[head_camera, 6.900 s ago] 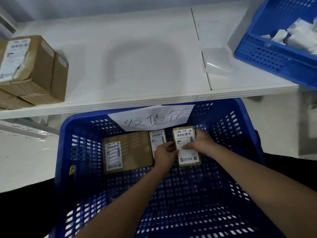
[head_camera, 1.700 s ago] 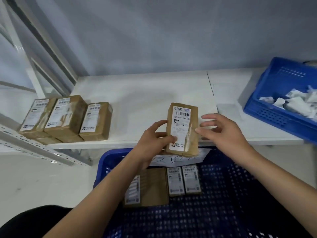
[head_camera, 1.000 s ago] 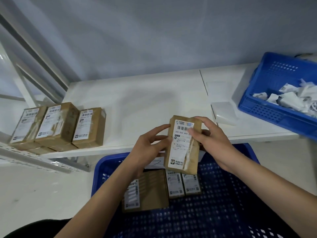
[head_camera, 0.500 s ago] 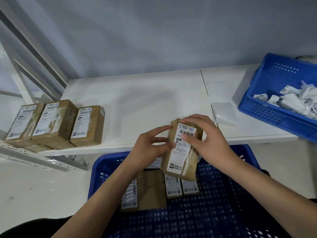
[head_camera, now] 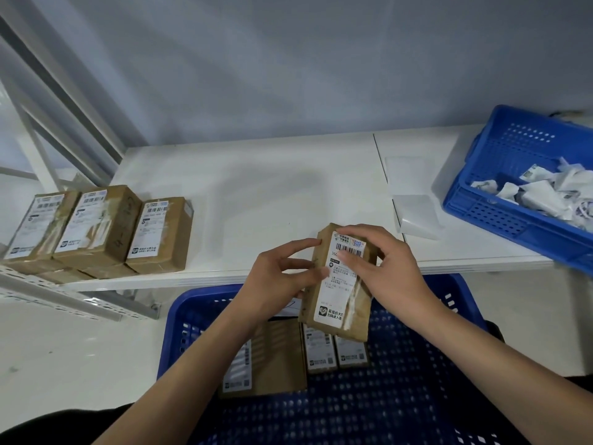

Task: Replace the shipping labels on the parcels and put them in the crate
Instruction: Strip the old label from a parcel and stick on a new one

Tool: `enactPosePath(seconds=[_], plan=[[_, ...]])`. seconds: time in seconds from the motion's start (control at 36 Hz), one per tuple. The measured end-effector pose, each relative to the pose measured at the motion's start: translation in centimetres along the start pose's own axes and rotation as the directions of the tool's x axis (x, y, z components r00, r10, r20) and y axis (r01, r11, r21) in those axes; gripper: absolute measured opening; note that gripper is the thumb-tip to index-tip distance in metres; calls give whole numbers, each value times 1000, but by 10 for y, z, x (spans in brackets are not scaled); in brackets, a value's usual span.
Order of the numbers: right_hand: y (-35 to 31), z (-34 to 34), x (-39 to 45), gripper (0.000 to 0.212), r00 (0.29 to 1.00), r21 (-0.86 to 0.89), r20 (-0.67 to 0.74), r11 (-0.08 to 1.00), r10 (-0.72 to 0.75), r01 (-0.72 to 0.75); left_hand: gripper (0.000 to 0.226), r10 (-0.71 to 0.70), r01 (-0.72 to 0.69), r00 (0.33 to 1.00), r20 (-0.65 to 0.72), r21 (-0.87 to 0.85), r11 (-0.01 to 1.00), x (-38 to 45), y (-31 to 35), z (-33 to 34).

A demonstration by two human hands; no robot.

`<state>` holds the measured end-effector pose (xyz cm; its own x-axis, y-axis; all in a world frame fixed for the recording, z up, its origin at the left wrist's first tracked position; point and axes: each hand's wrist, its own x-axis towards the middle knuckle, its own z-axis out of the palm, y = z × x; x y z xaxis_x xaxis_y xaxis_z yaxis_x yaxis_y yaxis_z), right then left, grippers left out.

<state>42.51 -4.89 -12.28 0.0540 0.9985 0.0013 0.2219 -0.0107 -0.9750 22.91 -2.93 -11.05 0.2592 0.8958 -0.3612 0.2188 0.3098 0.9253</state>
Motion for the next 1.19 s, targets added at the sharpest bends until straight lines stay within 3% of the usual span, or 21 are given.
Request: enactPosePath(seconds=[0.47,0.78,1.19], plan=[[0,3,0,31,999,-21,-19,999,-36,36,43,19,-18,1000,-22,38,999,-1,9,-2],[-6,6,1,39,1000,111,-10,994,-20,21,37,54,-52,992,-111,17,998,-8,14,-2],[-12,1,-1,31,1000,116,-6,993,-4,5,30,100,-95,983,-157,36,995,-12,14,7]])
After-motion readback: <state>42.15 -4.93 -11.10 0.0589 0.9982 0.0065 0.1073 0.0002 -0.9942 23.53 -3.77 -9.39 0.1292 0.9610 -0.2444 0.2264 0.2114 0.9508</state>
